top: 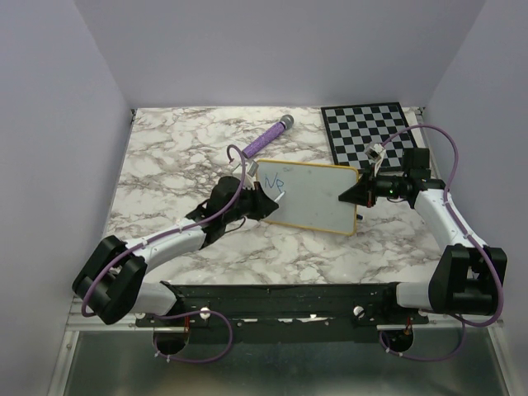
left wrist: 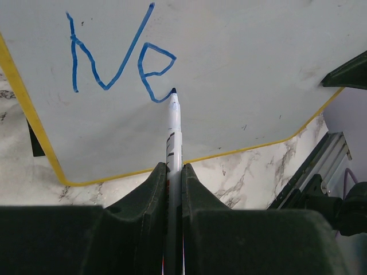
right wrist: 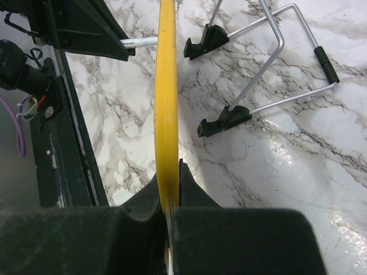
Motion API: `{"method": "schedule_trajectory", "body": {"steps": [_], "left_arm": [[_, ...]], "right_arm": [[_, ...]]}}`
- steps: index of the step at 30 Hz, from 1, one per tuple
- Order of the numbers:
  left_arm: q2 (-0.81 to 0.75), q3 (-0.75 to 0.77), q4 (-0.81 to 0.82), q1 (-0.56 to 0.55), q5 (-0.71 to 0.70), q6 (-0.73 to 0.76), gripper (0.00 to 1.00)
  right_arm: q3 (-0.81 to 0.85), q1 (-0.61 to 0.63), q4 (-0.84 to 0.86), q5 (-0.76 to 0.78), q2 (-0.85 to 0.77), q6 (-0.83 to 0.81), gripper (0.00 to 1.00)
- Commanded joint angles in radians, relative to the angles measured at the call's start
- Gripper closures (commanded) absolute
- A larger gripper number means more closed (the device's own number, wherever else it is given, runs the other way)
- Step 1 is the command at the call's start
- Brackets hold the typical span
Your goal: Write a sentence on the whiteboard
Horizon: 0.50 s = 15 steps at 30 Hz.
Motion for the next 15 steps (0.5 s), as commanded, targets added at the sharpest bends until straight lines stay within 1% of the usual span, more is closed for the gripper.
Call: {"method": "schedule_trajectory", "body": {"steps": [1,4,7,11,15], "left_arm": [[-0.028,0.036,0.041,0.0,0.029,-0.01,1.0],[-0.056,0.037,0.036,-0.001,0.033,-0.016,1.0],[-0.116,0.04,0.01,0.0,0.038,-0.01,1.0],[-0.208,0.051,-0.063,0.002,0.037,0.01,1.0],[-0.246,0.06,-0.108,0.009,0.035,0.03,1.0]], "right_arm": [[0.012,0.006,-0.023,0.012,0.003,-0.033,0.99],[0.013,0.006,-0.023,0.014,0.003,-0.033,0.99],[0.012,0.006,-0.022,0.019,0.003,-0.032,0.99],[0.012,0.006,-0.022,0.019,0.003,-0.032,0.99],[0.012,0.006,-0.022,0.017,0.003,-0.032,1.0]]}}
